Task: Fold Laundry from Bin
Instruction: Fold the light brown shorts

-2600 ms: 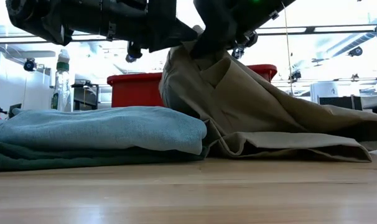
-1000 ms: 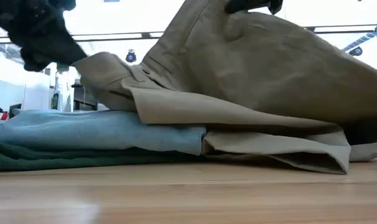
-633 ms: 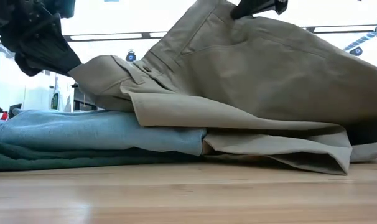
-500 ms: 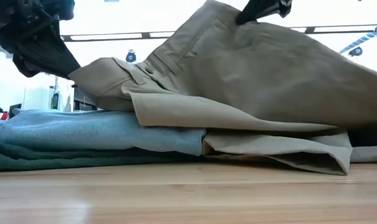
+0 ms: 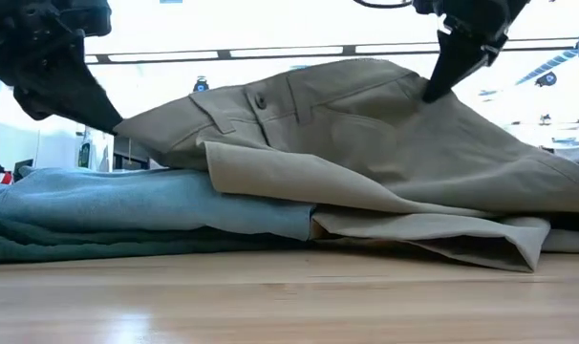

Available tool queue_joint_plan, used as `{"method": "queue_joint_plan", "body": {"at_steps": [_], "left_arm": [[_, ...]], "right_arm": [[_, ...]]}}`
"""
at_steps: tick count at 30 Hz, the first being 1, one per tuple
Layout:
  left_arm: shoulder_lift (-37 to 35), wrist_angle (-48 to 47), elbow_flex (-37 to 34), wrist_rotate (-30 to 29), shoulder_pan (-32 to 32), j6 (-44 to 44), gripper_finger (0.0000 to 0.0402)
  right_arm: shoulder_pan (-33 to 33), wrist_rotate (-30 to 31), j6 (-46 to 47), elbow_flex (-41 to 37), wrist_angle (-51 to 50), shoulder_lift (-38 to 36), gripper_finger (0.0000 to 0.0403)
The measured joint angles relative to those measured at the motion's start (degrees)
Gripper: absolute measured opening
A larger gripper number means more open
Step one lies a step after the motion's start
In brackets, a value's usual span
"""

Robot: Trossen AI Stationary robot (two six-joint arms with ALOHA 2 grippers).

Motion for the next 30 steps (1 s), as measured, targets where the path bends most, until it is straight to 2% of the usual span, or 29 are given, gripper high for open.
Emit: {"method": "queue_joint_plan", "body": {"at_steps": [4,7,11,15,20,25,30], "left_arm": [[0.00,0.69,0.00,-0.26,0.00,-0.82,0.0087],[0.00,0.94,0.00,0.08,0.00,-0.68,0.0114],[0.09,1.25,0.00,0.08,-0.07,2.36,0.0168],[0.64,1.36,0.00,-0.19,-0.10,11.07,0.0230],[1.14,1.40,0.00,-0.16,-0.48,21.93,0.0280],[1.07,-0.49,0.00,-1.34,-0.46,24.50,0.0290],[1.09,-4.77,0.00,-5.98,-0.44,23.48,0.0290]], "right_arm": [[0.00,0.05,-0.02,-1.21,0.07,0.00,0.0008],[0.00,0.09,-0.04,-1.32,0.45,0.00,0.0008],[0.00,0.08,-1.31,-1.32,2.36,-0.02,0.0012],[0.00,-1.39,-4.05,-1.34,3.05,-0.02,0.0026],[0.00,-1.86,-6.84,0.86,1.65,-0.02,0.0074],[-0.02,-0.65,-8.82,4.93,0.13,-0.02,0.0143],[-0.42,2.66,-24.13,6.84,6.76,1.18,0.0201]]}}
